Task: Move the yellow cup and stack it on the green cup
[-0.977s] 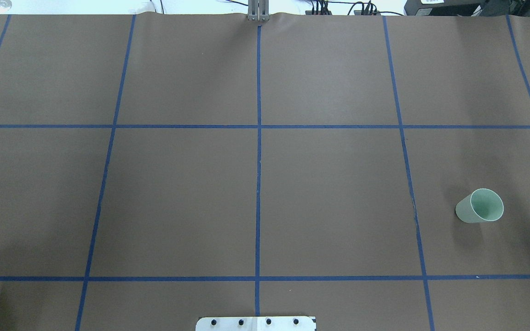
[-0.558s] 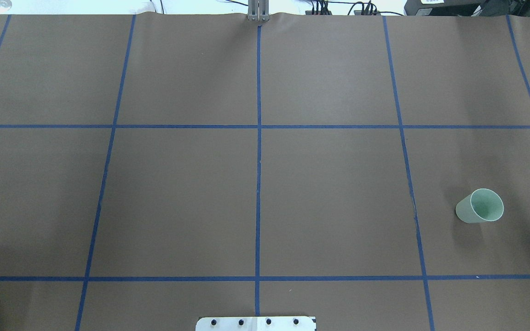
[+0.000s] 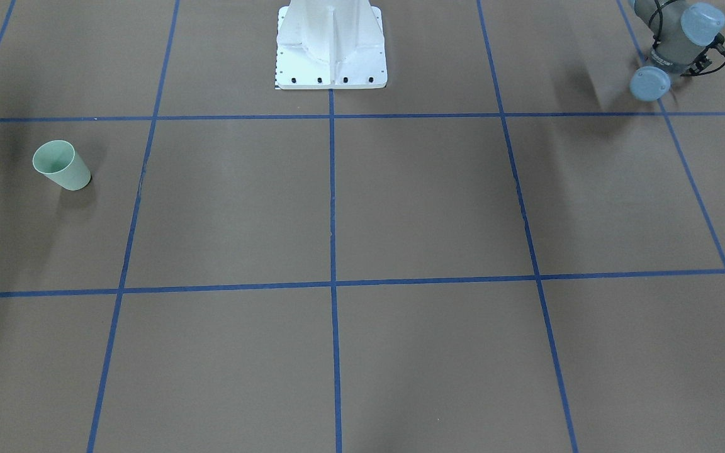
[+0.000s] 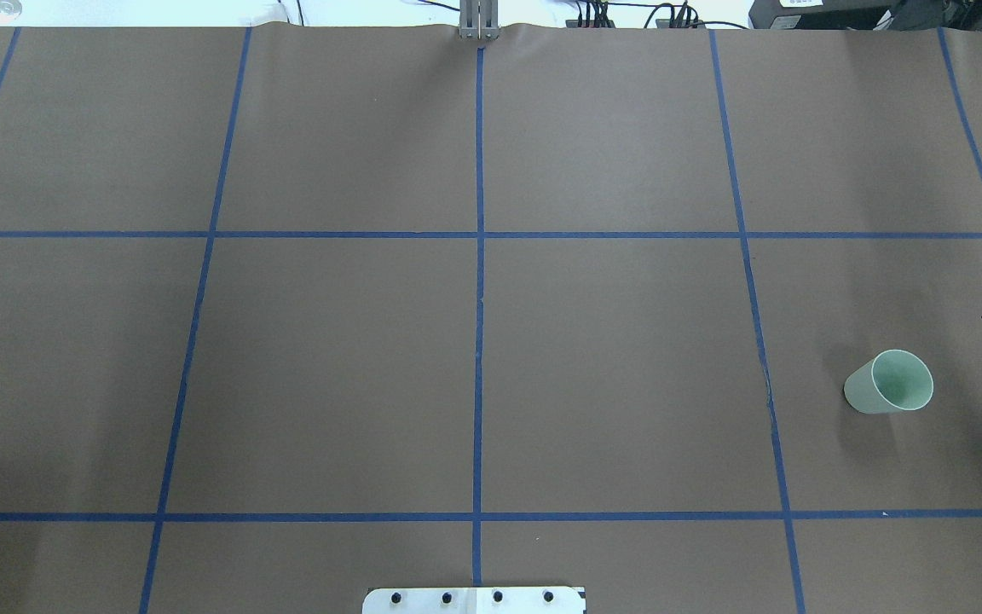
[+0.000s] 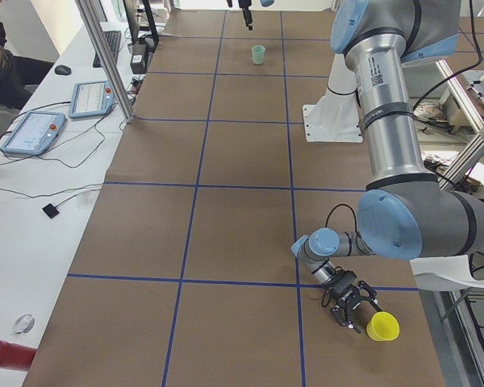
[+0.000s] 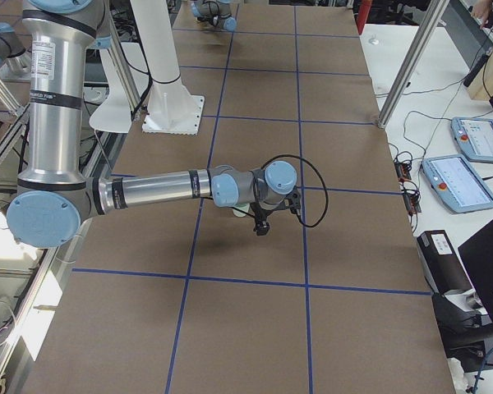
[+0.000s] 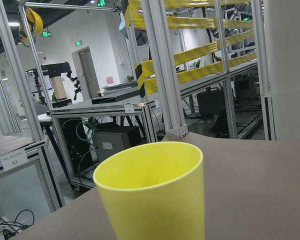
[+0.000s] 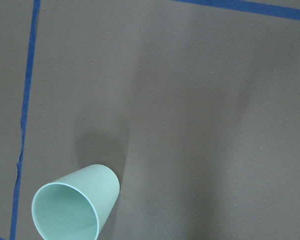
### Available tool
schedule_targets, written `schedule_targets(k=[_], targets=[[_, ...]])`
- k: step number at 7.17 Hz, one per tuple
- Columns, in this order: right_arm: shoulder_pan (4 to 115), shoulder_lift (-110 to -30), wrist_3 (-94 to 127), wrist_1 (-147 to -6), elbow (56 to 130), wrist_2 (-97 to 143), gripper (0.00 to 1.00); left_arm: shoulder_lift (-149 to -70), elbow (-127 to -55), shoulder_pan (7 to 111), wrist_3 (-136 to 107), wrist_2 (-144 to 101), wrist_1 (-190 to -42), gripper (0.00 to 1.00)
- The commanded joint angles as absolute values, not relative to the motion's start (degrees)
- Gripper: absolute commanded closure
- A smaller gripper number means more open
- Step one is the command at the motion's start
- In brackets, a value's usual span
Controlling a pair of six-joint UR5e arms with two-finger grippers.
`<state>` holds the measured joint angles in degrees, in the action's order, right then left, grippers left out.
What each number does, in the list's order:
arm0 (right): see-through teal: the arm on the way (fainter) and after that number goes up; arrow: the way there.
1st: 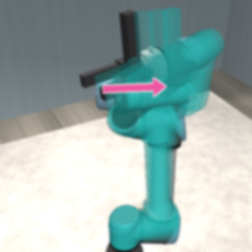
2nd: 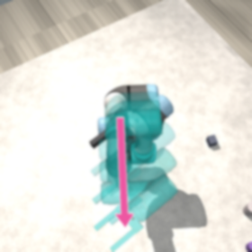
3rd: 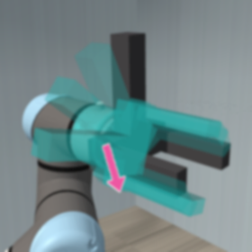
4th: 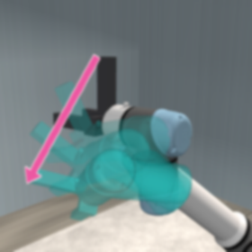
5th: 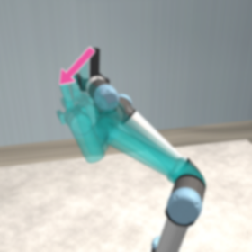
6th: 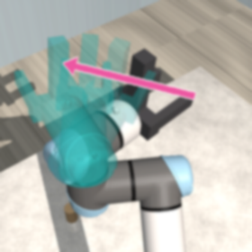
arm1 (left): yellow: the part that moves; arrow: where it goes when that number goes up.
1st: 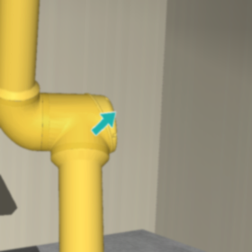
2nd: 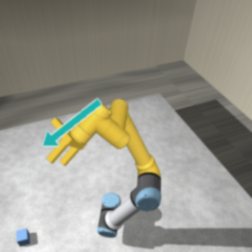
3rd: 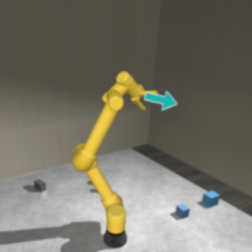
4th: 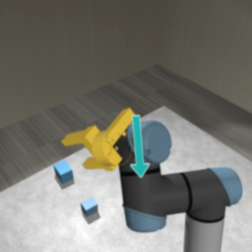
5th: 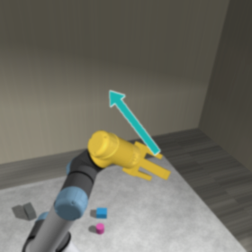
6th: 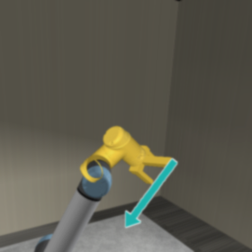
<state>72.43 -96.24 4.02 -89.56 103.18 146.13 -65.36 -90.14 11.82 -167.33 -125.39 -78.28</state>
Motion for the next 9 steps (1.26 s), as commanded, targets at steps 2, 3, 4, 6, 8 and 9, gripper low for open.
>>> schedule_targets(k=[2, 3, 4, 6, 8, 9], targets=[[72.42, -96.24, 3.96, -89.56, 103.18, 146.16, 0.0, -65.04, -88.26, 10.12, -170.5, -127.08, -81.9, 0.02], [72.33, -96.33, 3.87, -89.56, 103.18, 146.16, 0.0, -65.04, -88.16, 8.54, -171.55, -128.39, -82.7, 0.02], [72.33, -96.33, 3.78, -89.56, 103.1, 146.08, 0.0, -65.04, -87.98, 7.74, -172.61, -128.67, -83.84, 0.02], [72.33, -96.33, 3.87, -89.56, 103.18, 146.16, 0.0, -64.95, -87.1, 6.25, -173.49, -129.9, -84.9, 0.02], [72.16, -96.42, 3.87, -89.56, 103.18, 146.16, 0.0, -64.86, -86.22, 5.54, -173.93, -129.99, -85.52, 0.02], [72.07, -96.42, 3.87, -89.56, 103.18, 146.16, 0.0, -64.69, -86.13, 5.36, -174.11, -129.99, -85.87, 0.05]])
